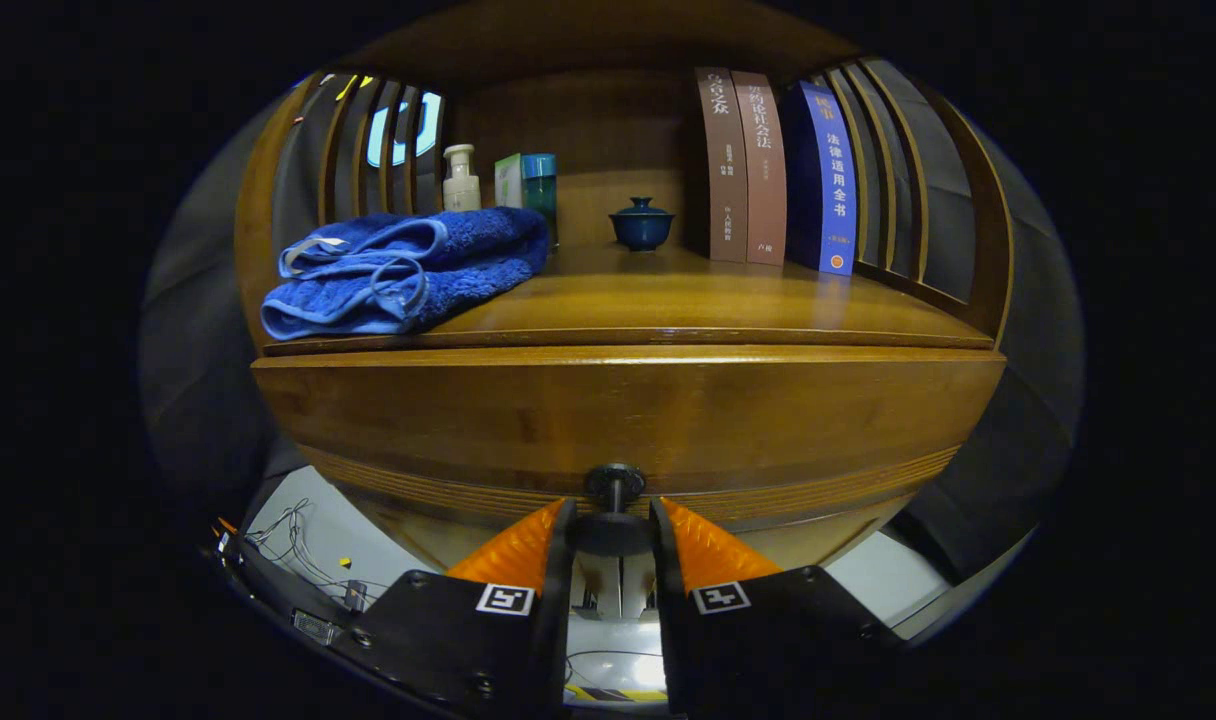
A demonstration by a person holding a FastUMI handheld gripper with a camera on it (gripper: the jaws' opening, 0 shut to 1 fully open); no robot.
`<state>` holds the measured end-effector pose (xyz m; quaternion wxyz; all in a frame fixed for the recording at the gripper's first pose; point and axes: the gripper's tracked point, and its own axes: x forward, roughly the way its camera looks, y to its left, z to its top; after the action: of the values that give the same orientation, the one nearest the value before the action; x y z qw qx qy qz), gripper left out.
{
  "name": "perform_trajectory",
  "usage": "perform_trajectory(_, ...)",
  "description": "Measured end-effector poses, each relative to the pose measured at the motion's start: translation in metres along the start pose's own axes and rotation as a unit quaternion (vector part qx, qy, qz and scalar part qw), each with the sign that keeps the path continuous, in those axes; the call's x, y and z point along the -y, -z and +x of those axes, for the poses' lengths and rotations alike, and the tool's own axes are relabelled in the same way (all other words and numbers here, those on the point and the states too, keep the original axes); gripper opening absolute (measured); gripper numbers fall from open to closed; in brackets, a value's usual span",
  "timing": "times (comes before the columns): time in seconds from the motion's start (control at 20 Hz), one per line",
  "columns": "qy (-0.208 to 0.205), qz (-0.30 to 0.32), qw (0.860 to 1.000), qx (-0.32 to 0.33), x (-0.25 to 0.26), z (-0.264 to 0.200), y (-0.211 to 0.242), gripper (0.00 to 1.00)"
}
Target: Pull open the drawer, take out the items inside it, and place them on the countertop above the cabinet.
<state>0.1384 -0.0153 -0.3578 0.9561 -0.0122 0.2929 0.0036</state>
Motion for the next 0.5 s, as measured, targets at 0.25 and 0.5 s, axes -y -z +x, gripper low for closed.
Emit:
perform_trajectory(0.25,0.003,-0.006,1.0,0.002,-0.0006,-0.0063,0.0034,0.43)
perform_trajectory(0.5,0.001,-0.006,1.0,-0.003,-0.0008,-0.0125,0.0072,0.3)
